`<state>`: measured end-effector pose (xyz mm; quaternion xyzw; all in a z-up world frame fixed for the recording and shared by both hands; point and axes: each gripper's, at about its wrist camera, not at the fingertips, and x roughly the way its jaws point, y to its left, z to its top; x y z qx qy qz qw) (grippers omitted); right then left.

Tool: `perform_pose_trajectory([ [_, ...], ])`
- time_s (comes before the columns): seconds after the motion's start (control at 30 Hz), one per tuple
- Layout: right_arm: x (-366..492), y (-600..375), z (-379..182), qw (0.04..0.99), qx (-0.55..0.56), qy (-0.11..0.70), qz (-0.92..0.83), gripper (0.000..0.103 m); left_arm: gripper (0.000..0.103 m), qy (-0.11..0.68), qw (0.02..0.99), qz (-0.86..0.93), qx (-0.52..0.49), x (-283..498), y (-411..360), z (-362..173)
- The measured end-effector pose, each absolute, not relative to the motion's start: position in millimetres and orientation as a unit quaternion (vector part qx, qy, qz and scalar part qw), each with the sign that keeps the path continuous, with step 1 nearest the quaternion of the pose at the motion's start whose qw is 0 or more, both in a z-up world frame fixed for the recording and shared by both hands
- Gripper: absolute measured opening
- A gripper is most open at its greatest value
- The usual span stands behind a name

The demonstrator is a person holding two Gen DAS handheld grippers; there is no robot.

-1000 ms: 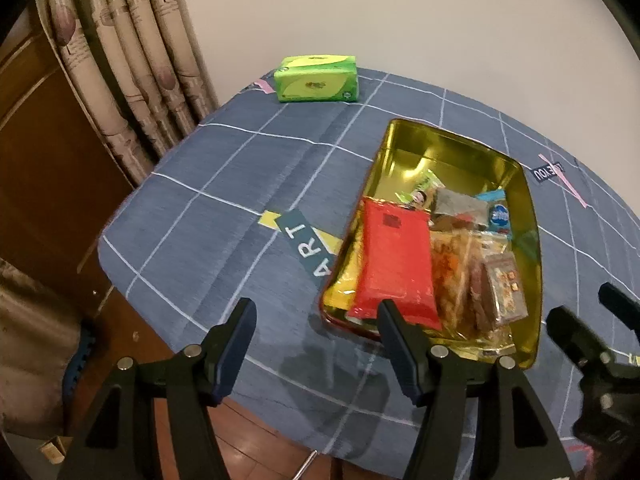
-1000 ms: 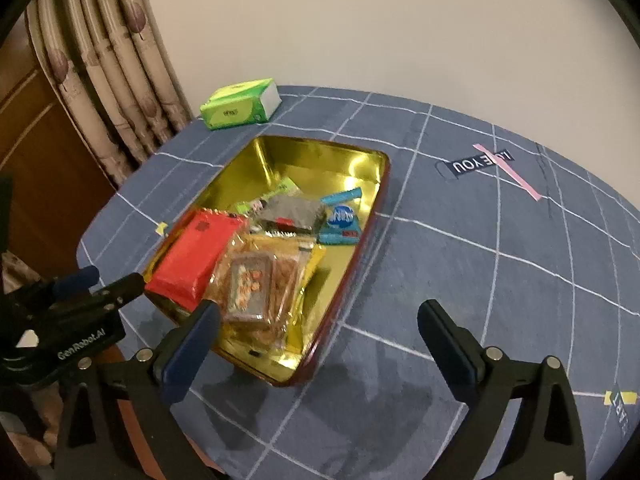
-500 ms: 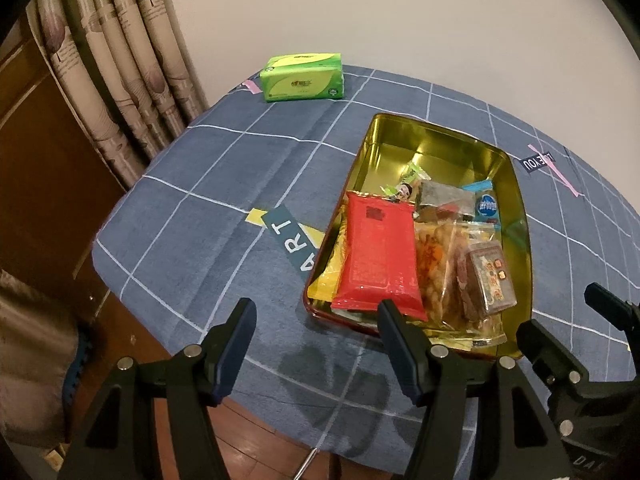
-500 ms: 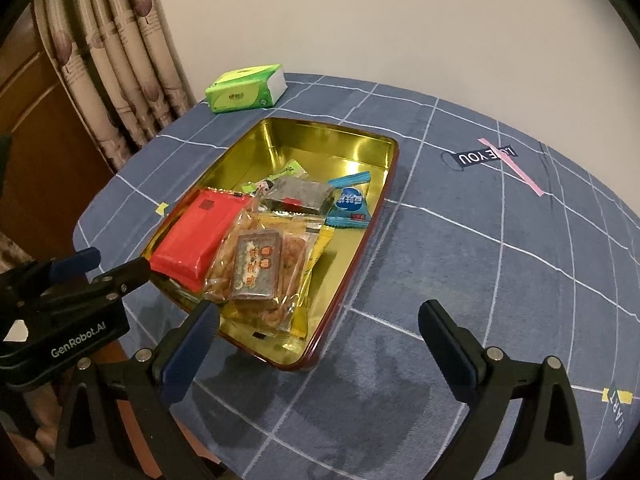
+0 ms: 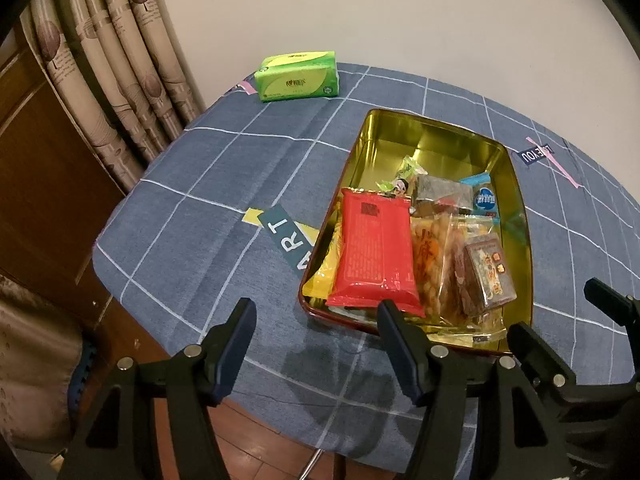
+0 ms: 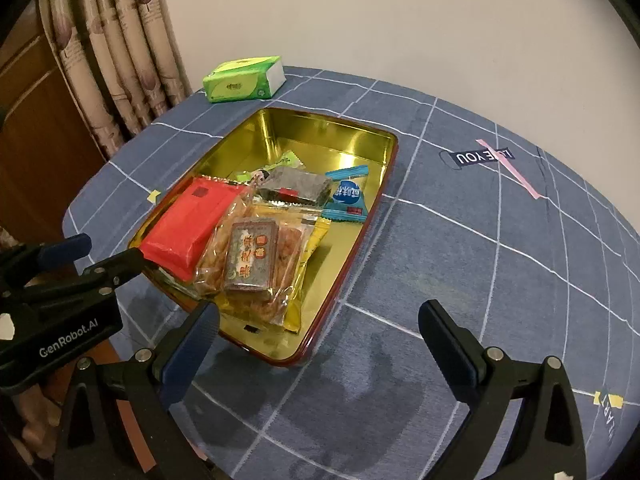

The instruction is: Organize snacks

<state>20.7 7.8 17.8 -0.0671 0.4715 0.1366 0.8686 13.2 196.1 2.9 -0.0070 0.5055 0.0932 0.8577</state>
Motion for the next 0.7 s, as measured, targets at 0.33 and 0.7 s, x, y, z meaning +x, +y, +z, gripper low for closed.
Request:
perform_pose_trajectory([
  [0.33, 20.0, 9.3, 16.1, 0.867, -0.078, 0.472, 0.138, 0.099, 0.064, 0.506, 0.858, 0.093, -0.002, 13.1, 193.4, 2.1],
  [0.7, 20.6, 9.3, 15.5, 0.866, -0.076, 0.474, 0.137, 0.099, 0.064, 0.506, 0.858, 0.093, 0.001, 13.0, 193.2, 1.4],
])
